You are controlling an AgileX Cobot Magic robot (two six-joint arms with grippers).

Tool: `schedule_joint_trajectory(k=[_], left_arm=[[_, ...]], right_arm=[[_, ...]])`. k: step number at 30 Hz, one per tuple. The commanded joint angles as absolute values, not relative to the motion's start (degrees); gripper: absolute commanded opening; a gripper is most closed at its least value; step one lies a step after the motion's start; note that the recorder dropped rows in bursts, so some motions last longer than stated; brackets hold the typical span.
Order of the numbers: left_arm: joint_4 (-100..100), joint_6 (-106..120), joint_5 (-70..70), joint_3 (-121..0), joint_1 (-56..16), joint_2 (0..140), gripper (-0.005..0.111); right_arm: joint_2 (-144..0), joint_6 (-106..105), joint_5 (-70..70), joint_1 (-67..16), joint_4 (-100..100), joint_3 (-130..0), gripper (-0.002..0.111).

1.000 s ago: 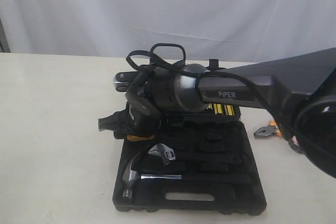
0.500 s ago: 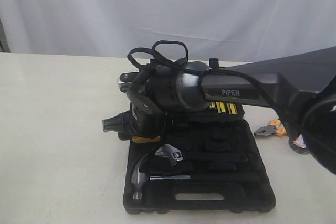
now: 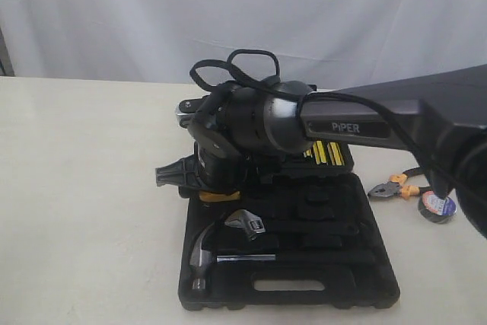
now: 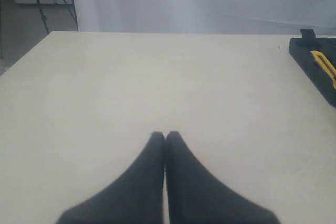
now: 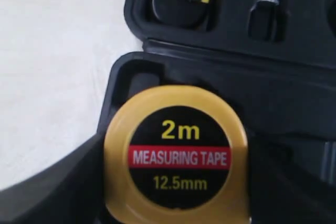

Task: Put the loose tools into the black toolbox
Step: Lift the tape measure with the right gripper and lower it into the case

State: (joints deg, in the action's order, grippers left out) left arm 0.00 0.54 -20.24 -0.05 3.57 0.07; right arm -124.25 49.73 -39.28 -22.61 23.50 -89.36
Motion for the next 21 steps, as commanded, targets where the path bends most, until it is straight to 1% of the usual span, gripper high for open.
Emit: schedule_joint_trajectory(k=[1, 7, 8, 10, 11, 12, 13, 14, 18, 21], left_arm=[[0.0, 0.4, -19.6, 0.0, 3.3, 0.0, 0.0], [0.0, 0.4, -19.6, 0.0, 3.3, 0.0, 0.0], [0.0, 0.4, -19.6, 0.0, 3.3, 0.0, 0.0], [0.0, 0.4, -19.6, 0.0, 3.3, 0.0, 0.0], [0.0, 0.4, -19.6, 0.0, 3.3, 0.0, 0.0], [0.0, 0.4, -19.6, 0.0, 3.3, 0.0, 0.0], [0.0, 0.4, -19.6, 0.0, 3.3, 0.0, 0.0], [0.0, 0.4, -19.6, 0.0, 3.3, 0.0, 0.0], [0.0, 0.4, -19.6, 0.0, 3.3, 0.0, 0.0], [0.0, 0.4, -19.6, 0.0, 3.3, 0.0, 0.0]], right_arm=[[-123.8, 50.1, -40.0, -22.2, 24.5, -89.2, -0.001], [-125.2, 50.3, -39.0, -22.2, 24.2, -89.2, 0.0], [-125.5, 50.3, -39.1, -22.2, 24.2, -89.2, 0.003], [-125.7, 50.2, -39.0, -22.2, 24.2, -89.2, 0.019], [-125.7, 49.8, -39.0, -22.2, 24.2, -89.2, 0.037], [-125.6, 49.7, -39.1, -22.2, 24.2, -89.2, 0.046], [-125.6, 48.6, -39.1, -22.2, 24.2, -89.2, 0.06], [-125.6, 48.4, -39.1, -22.4, 24.2, -89.2, 0.064], [-125.6, 46.3, -39.1, -22.4, 22.1, -89.2, 0.065], [-125.6, 44.7, -39.1, -22.4, 20.3, -89.2, 0.071]])
